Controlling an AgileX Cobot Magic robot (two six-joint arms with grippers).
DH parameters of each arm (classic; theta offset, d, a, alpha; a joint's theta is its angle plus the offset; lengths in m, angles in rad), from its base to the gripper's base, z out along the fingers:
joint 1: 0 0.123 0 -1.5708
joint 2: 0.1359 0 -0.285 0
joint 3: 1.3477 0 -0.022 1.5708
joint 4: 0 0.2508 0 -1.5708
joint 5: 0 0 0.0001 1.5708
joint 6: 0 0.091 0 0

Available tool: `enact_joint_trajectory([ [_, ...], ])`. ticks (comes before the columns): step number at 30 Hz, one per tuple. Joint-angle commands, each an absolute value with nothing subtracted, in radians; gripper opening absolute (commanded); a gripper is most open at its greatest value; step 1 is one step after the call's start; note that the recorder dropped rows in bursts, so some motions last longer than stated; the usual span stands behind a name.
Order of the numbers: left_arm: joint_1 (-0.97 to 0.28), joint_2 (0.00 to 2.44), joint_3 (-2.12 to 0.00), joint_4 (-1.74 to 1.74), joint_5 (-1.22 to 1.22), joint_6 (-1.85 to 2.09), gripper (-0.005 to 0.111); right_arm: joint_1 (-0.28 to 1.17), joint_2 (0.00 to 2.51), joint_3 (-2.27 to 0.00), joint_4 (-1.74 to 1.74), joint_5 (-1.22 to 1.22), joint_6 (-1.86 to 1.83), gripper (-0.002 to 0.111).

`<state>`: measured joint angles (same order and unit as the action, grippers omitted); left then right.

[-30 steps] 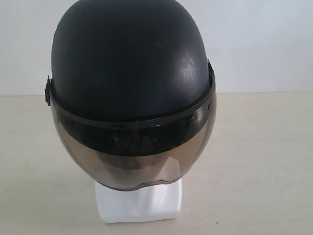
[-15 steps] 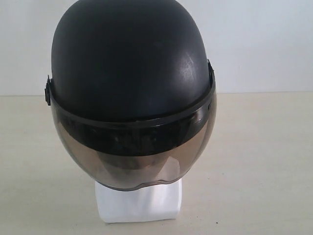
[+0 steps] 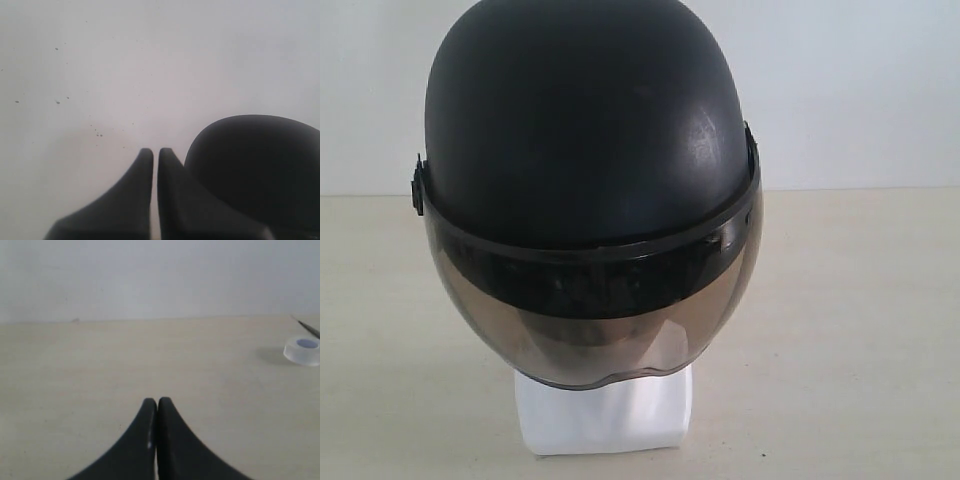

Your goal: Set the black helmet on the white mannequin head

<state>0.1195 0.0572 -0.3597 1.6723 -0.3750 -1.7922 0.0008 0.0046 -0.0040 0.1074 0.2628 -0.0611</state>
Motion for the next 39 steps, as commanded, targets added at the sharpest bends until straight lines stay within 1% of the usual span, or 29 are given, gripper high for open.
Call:
enact_joint_trajectory([
  [1, 0.12, 0.053, -0.357, 1.663, -0.37, -1.802, 0.004, -0.007, 0.0, 0.0, 0.108, 0.333, -0.062, 0.0],
  [27, 0.118, 0.053, -0.357, 1.663, -0.37, -1.8, 0.004, -0.007, 0.0, 0.0, 0.151, 0.343, -0.02, 0.0],
  [29, 0.118, 0.053, -0.354, 1.666, -0.368, -1.75, 0.004, -0.007, 0.0, 0.0, 0.151, 0.343, -0.02, 0.0],
  [32, 0.102, 0.032, -0.292, 1.672, -0.395, -1.753, 0.004, -0.007, 0.0, 0.0, 0.151, 0.343, -0.02, 0.0],
  [35, 0.022, 0.0, -0.17, 1.652, -0.39, -1.805, 0.004, -0.007, 0.0, 0.0, 0.151, 0.343, -0.02, 0.0],
  [37, -0.002, 0.0, -0.111, 1.551, -0.369, -1.834, 0.004, -0.007, 0.0, 0.0, 0.151, 0.343, -0.02, 0.0],
  [39, -0.004, 0.0, -0.079, 1.34, -0.366, -1.848, 0.004, -0.007, 0.0, 0.0, 0.151, 0.343, -0.02, 0.0],
])
